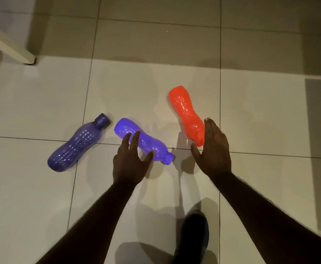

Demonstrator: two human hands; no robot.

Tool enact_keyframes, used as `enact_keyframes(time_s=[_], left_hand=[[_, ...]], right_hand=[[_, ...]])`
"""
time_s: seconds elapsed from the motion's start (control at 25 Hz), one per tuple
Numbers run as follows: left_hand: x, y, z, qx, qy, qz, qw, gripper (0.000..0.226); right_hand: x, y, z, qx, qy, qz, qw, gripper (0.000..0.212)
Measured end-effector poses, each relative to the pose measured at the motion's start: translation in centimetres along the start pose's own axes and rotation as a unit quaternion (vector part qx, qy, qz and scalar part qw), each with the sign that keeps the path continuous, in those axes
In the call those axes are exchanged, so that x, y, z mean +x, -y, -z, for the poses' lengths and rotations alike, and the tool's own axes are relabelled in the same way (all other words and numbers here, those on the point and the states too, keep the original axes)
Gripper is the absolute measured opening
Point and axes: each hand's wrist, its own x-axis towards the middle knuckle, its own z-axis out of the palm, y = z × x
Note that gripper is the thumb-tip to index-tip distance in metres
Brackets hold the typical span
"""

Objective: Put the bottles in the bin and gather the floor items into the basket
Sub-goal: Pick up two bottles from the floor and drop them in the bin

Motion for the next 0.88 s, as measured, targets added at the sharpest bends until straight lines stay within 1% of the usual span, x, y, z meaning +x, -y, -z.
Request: enact_keyframes(time_s=[0.04,0.08,0.16,0.2,0.24,0.32,0.48,0.56,0.68,0.8,0.88], left_hand=[[0.7,0.5,-1.2,-0.014,0.002,0.034,0.999,0.079],[1.4,0.8,-2.2,-0.031,0.001,0.085,0.996,0.081],[3.0,1.4,-4.4,-0.084,0.029,0.198,0.976,0.089],[3.8,1.6,-5.5,-0.111,0.034,0.234,0.965,0.093],[4.4,1.6,-6.3,-0.13,0.035,0.252,0.958,0.096],[5.3,1.7,-7.8,-0.169,0.029,0.258,0.951,0.097],[6.3,0.8,-10.8,-0.197,0.031,0.264,0.944,0.1],[6.7,0.5,-12.3,-0.205,0.024,0.263,0.942,0.104],[7.1,0.2,-13.4,-0.225,0.014,0.26,0.939,0.106],[6.5,0.3,-12.5,-0.201,0.043,0.243,0.948,0.103],[5.4,0.6,-11.1,-0.187,0.056,0.232,0.953,0.103]], right_hand=[[0.7,-0.4,-1.4,0.0,0.003,-0.005,1.0,0.076],[1.4,-0.6,-2.4,-0.004,0.015,-0.02,1.0,0.077],[3.1,-1.3,-4.9,-0.032,0.053,-0.054,0.997,0.079],[3.9,-1.6,-6.1,-0.044,0.065,-0.068,0.995,0.078],[4.4,-1.8,-7.2,-0.051,0.074,-0.082,0.993,0.078],[5.2,-2.3,-8.9,-0.044,0.077,-0.099,0.991,0.08],[6.1,-3.4,-11.6,-0.028,0.111,-0.131,0.985,0.099],[6.2,-4.0,-12.6,-0.007,0.122,-0.145,0.982,0.099],[5.1,-4.3,-13.4,0.029,0.103,-0.145,0.984,0.094],[3.4,-3.8,-12.4,0.083,0.091,-0.179,0.976,0.094],[2.0,-3.1,-11.0,0.11,0.082,-0.187,0.973,0.095]])
